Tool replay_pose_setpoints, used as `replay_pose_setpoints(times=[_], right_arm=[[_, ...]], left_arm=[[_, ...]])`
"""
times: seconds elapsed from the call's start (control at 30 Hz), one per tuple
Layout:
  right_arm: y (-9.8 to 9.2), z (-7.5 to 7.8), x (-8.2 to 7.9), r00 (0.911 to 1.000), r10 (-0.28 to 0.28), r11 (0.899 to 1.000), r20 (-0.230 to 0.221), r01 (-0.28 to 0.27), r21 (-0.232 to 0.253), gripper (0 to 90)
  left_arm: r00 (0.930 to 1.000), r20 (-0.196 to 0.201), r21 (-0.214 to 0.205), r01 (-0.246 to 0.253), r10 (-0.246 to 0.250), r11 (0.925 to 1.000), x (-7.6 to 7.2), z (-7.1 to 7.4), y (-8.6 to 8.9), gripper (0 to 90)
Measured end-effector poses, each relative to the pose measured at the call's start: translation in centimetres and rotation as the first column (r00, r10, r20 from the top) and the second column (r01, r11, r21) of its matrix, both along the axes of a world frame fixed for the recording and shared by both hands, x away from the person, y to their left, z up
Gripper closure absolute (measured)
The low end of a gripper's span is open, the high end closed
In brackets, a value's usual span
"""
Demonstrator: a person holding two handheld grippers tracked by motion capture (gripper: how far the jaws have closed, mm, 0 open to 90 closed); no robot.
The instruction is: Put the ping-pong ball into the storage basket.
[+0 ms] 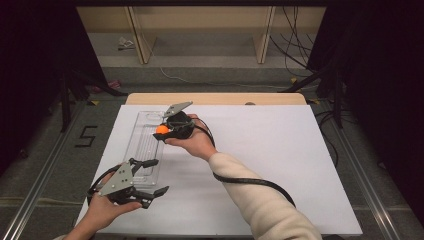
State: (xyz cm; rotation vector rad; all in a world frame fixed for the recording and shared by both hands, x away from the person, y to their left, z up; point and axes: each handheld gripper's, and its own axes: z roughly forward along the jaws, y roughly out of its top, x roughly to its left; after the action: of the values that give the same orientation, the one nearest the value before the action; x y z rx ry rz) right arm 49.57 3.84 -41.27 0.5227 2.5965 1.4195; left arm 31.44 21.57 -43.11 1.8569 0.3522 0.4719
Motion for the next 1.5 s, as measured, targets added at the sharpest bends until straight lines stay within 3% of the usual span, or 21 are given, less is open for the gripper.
replay_pose_setpoints(times=[1.5], right_arm=[[1.6, 0.1, 0.6, 0.9999, 0.013, 1.0, -0.006, -0.013, -0.017, 51.4]], left_arm=[[1.0, 0.002, 0.002, 0.003, -0.003, 1.0, 0.0, 0.0, 0.0, 16.5]])
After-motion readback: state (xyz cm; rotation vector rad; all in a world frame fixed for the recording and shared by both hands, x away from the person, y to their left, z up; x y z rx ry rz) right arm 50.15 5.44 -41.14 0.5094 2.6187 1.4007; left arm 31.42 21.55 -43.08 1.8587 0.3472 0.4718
